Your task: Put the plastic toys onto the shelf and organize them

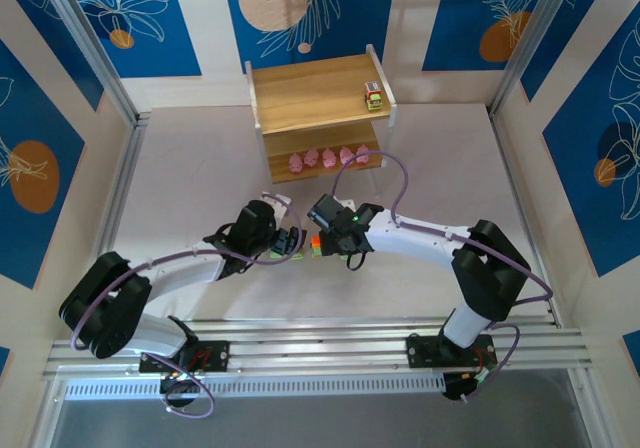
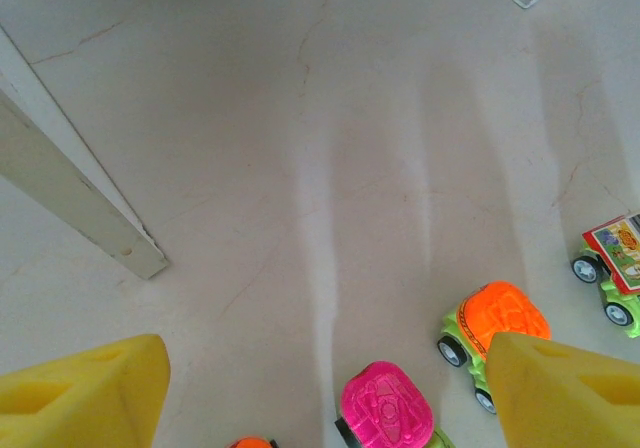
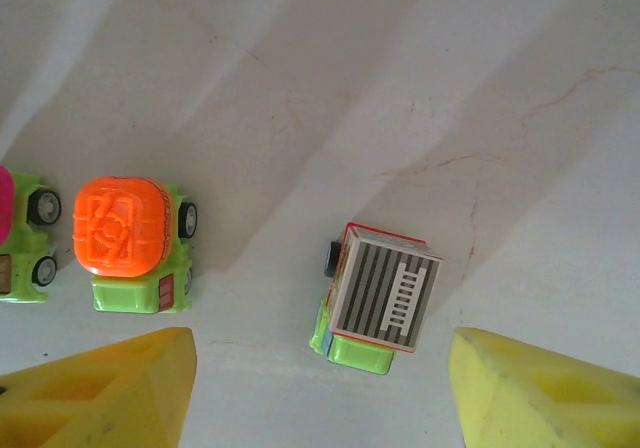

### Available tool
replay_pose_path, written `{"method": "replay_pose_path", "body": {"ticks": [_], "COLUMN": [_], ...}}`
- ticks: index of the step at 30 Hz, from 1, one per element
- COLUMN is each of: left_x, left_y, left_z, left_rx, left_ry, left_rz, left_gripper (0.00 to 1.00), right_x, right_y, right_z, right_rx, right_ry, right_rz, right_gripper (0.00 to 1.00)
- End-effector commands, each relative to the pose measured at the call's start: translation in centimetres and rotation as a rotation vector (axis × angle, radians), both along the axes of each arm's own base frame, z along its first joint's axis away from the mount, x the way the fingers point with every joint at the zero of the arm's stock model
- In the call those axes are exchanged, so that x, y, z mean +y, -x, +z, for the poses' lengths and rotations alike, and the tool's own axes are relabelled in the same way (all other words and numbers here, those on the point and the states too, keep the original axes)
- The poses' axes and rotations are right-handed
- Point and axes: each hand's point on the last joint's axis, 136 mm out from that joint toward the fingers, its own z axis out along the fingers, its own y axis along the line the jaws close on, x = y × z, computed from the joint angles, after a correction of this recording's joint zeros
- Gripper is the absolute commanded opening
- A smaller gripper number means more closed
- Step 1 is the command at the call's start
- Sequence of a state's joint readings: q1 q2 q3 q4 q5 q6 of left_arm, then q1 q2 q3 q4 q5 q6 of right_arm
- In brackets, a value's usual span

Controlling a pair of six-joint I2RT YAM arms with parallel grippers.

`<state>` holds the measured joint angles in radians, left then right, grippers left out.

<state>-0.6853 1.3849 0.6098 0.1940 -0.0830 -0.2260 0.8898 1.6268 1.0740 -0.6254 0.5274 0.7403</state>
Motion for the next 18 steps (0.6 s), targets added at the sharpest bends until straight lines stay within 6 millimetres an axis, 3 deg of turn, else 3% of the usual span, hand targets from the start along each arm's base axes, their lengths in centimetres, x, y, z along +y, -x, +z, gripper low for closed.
{"method": "replay_pose_path", "body": {"ticks": [1, 18], "left_x": [-0.2, -0.4], "left_y": [-0.1, -0.1], "left_z": [1.0, 0.9], "left_rx": [-0.027, -0.024], "left_ry": [0.009, 0.012], "left_rz": [-0.007, -0.011], "left_gripper": [0.82, 0.82], "right_x": [-0.6, -1.0], "right_y": [-0.2, -0.3], "right_z": [0.3, -2.3], "right_rx": [-0.002, 0.073], "right_ry": [0.006, -0.005], "right_rz": [-0.042, -0.061], "right_gripper": [0.65, 0.52]}}
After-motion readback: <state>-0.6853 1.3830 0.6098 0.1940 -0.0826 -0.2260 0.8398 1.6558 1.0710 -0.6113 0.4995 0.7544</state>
